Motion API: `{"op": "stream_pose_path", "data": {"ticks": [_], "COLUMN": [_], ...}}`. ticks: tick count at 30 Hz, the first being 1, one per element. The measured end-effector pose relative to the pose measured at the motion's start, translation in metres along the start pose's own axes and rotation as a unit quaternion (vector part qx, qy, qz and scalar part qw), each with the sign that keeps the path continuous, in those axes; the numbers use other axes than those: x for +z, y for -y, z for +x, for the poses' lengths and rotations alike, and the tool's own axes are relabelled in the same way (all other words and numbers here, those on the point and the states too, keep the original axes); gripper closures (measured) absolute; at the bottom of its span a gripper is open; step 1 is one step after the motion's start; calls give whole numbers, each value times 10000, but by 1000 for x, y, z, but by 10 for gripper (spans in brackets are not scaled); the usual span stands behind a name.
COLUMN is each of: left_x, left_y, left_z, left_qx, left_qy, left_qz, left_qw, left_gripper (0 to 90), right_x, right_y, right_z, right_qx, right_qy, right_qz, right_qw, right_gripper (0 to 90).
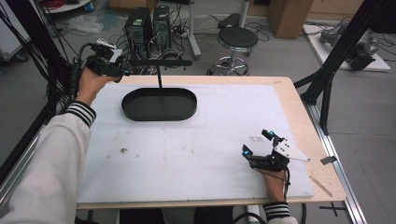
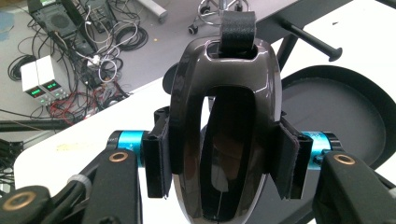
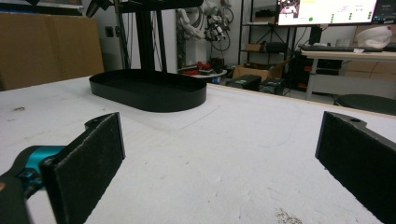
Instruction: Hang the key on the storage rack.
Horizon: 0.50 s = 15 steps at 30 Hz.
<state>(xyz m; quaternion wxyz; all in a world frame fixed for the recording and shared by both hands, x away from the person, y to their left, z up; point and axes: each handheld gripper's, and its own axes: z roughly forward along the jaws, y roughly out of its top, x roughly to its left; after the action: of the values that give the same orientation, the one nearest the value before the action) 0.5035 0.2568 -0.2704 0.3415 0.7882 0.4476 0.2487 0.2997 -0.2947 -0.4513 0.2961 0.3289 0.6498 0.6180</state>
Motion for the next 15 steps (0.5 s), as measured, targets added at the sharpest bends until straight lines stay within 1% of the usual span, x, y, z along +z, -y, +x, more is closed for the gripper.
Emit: {"op": "stream_pose_path", "data": {"ticks": [3, 10, 15], "left_x": [-3, -5, -3], "left_y": [0, 1, -1], "left_z": [0, -4, -6], "left_qx": [19, 64, 42], "left_qy": [-2, 38, 8], "left_qz": [-10, 64, 12], "left_qw": [10000, 10000, 10000], "left_gripper": [486, 486, 486], "right_x": [0, 0, 0], "right_y": [0, 0, 0], "right_z": [0, 0, 0], "right_qx": [-22, -35, -29], "right_qy": [-1, 4, 5], "right_qz": [-5, -4, -24], "right_qw": [10000, 10000, 10000], "right_gripper": [3, 3, 3]}}
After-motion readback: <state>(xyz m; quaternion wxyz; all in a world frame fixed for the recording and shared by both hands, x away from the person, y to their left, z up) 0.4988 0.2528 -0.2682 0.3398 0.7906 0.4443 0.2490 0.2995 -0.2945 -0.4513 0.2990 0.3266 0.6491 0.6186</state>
